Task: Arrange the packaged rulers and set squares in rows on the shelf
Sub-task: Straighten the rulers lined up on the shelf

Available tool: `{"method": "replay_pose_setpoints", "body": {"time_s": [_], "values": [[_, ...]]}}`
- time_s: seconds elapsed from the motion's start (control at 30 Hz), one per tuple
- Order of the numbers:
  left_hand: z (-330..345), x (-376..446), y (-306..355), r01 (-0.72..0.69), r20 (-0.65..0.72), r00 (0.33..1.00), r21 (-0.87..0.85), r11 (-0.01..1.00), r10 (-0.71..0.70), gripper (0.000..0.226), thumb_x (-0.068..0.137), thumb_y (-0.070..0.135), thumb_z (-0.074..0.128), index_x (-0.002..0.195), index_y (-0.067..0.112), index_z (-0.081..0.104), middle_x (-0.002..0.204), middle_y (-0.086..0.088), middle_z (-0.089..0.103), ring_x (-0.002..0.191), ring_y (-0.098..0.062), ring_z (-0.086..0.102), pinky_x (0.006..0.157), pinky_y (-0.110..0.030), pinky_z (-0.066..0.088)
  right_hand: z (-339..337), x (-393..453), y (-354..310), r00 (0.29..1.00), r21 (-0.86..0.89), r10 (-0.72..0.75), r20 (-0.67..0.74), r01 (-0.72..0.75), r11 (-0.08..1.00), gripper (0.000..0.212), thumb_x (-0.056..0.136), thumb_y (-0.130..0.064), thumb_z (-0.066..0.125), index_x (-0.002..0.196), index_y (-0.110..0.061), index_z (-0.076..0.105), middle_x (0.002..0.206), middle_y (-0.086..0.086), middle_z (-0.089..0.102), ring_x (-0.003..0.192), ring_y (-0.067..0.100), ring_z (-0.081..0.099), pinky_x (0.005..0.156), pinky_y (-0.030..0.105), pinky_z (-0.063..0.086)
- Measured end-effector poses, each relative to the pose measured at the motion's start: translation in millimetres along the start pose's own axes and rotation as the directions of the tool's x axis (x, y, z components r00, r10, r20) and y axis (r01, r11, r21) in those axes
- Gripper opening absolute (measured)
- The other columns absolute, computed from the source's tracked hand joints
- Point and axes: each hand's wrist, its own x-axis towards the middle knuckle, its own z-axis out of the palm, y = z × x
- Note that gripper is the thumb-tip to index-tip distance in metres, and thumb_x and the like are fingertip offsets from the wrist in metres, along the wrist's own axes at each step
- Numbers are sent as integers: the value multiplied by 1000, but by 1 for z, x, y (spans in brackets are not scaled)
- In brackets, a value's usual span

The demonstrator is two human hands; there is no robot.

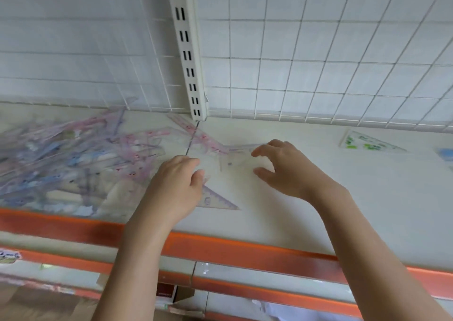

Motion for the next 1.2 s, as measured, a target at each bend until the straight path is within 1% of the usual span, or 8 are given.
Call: {"method": "replay_pose_setpoints", "body": {"time_s": [0.17, 0.37, 0.67, 0.8, 0.87, 0.97, 1.03, 1.2], "values": [[-14, -7, -26, -4, 20, 1000, -2, 1000, 4, 41, 96, 31, 46, 132, 12, 50, 135, -4, 49, 126, -21, 42, 102, -29, 32, -2, 38, -17, 993, -15, 86, 86, -85, 996, 68, 75, -58, 66, 131, -25, 47, 127, 2, 51, 124, 24, 38, 104, 38, 34], [-21, -10, -41, -15, 25, 1000, -29, 999, 15, 42, 96, 32, 45, 134, 14, 48, 138, -2, 47, 127, -21, 42, 104, -31, 32, -3, 65, -15, 929, -85, 282, 239, -270, 959, 85, 57, -67, 74, 129, -33, 44, 131, 1, 37, 129, 25, 25, 100, 43, 34], [-18, -8, -36, -82, 44, 995, -46, 996, 84, 45, 96, 35, 46, 137, 16, 45, 142, 2, 43, 129, -16, 39, 108, -33, 31, -4, 61, -17, 910, -25, 293, 294, -299, 954, 59, 64, -54, 77, 106, -26, 47, 114, 0, 39, 107, 18, 34, 84, 35, 38], [-20, -10, -29, -73, 150, 985, -71, 995, 83, 82, 76, 53, 66, 144, 25, 31, 150, 7, 30, 139, -11, 25, 114, -36, 21, -6, 49, -14, 961, 181, 193, 197, -229, 956, 29, 77, -29, 73, 93, -22, 51, 106, 0, 58, 77, 11, 51, 60, 24, 39], [-21, -11, -25, -56, 255, 965, -42, 998, 65, 99, 69, 55, 72, 148, 33, 17, 155, 11, 19, 143, -9, 13, 117, -41, 11, -10, 39, -14, 976, 225, 154, 156, -187, 956, 20, 81, -23, 69, 92, -20, 53, 99, -2, 60, 75, 13, 53, 53, 22, 38], [-19, -6, -24, -71, 325, 944, 47, 996, 52, 101, 69, 53, 74, 148, 36, 13, 155, 14, 13, 144, -5, 4, 118, -41, -3, -13, 21, -13, 983, 303, 149, 106, -175, 937, 15, 83, -21, 66, 93, -20, 55, 88, -7, 61, 74, 14, 57, 52, 21, 40], [-16, -3, -25, -57, 325, 944, 16, 998, 48, 97, 69, 50, 75, 146, 37, 17, 153, 14, 21, 142, -6, 13, 118, -40, -2, -13, 11, -9, 986, 340, 150, 79, -168, 925, 13, 84, -20, 65, 92, -22, 55, 87, -9, 62, 70, 9, 57, 53, 21, 39], [-8, 3, -34, -74, 248, 960, -224, 972, 130, 96, 67, 34, 82, 144, 41, 25, 137, 17, 47, 128, -6, 41, 114, -36, 24, -6, -3, -5, 983, 425, 176, 41, -177, 888, 13, 87, -18, 61, 96, -24, 55, 88, -8, 63, 70, 6, 58, 54, 20, 39]]}}
